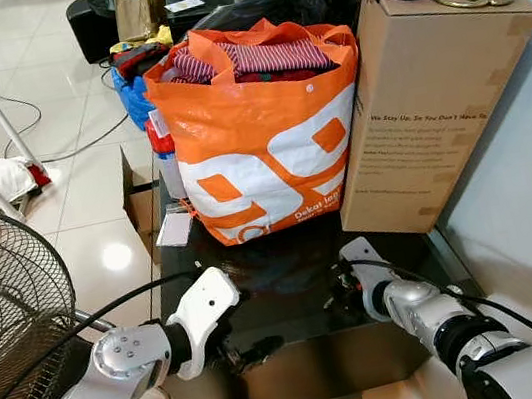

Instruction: Hang keys on a hook

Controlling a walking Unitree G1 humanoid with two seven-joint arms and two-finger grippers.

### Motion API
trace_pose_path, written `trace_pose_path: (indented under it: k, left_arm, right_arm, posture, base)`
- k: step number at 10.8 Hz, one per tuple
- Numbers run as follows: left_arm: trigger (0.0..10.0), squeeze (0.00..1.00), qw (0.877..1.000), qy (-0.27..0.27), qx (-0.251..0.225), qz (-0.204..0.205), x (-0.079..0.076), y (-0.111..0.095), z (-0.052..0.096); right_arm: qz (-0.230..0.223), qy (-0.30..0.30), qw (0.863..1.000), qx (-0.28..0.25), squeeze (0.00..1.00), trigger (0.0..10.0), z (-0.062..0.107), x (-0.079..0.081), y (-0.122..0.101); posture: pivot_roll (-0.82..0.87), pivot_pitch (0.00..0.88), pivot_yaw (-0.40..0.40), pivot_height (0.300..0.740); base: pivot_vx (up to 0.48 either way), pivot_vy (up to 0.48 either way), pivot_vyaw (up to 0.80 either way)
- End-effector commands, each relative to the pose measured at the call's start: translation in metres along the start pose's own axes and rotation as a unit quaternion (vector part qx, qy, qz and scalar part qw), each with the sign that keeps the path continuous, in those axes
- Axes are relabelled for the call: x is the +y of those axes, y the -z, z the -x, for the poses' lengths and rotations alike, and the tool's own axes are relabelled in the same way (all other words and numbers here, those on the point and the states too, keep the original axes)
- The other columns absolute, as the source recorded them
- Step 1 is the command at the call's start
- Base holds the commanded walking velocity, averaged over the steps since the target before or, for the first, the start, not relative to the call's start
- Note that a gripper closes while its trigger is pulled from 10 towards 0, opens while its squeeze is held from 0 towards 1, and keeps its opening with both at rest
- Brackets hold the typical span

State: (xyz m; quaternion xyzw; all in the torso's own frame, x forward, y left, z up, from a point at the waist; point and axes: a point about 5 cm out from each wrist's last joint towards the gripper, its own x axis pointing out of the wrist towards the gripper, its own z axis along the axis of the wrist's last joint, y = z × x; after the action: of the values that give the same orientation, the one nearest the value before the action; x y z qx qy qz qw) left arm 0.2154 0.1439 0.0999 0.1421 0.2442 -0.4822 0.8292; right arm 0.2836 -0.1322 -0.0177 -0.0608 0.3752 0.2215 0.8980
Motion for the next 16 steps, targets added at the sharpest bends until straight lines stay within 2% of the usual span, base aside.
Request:
trace_pose_path:
  k: [1,10,13,14,16]
  left_arm:
    - [10.0,1.00,1.000,-0.004,-0.001,0.000,0.000,-0.002,0.003]
    - [10.0,1.00,1.000,-0.002,0.003,0.000,0.004,-0.001,0.000]
    - [10.0,1.00,1.000,-0.011,-0.004,-0.001,0.008,-0.002,-0.001]
    - [10.0,1.00,1.000,-0.022,-0.012,0.004,0.010,-0.003,-0.003]
    - [10.0,1.00,0.998,-0.044,-0.035,0.011,0.013,-0.008,-0.003]
  right_arm:
    - [-0.004,0.009,1.000,-0.001,0.00,0.0,0.000,-0.001,0.001]
    - [-0.010,0.030,0.999,-0.001,0.00,0.0,0.001,-0.005,0.002]
    - [-0.012,0.003,0.999,-0.044,0.00,0.0,0.007,-0.015,-0.009]
    - [0.000,-0.030,0.998,-0.062,0.00,0.0,0.010,-0.015,-0.012]
    - [0.003,-0.056,0.993,-0.103,0.00,0.0,0.018,-0.015,-0.020]
  posture:
    - [0.03,0.008,-0.051,0.740]
    - [0.02,0.000,-0.040,0.740]
    - [0.02,0.000,-0.038,0.740]
    - [0.01,0.000,-0.033,0.740]
    - [0.00,0.000,-0.024,0.740]
  base:
    - [0.000,0.000,0.00]
    - [0.000,0.000,0.00]
    - [0.000,0.000,0.00]
    - [0.000,0.000,0.00]
    - [0.000,0.000,0.00]
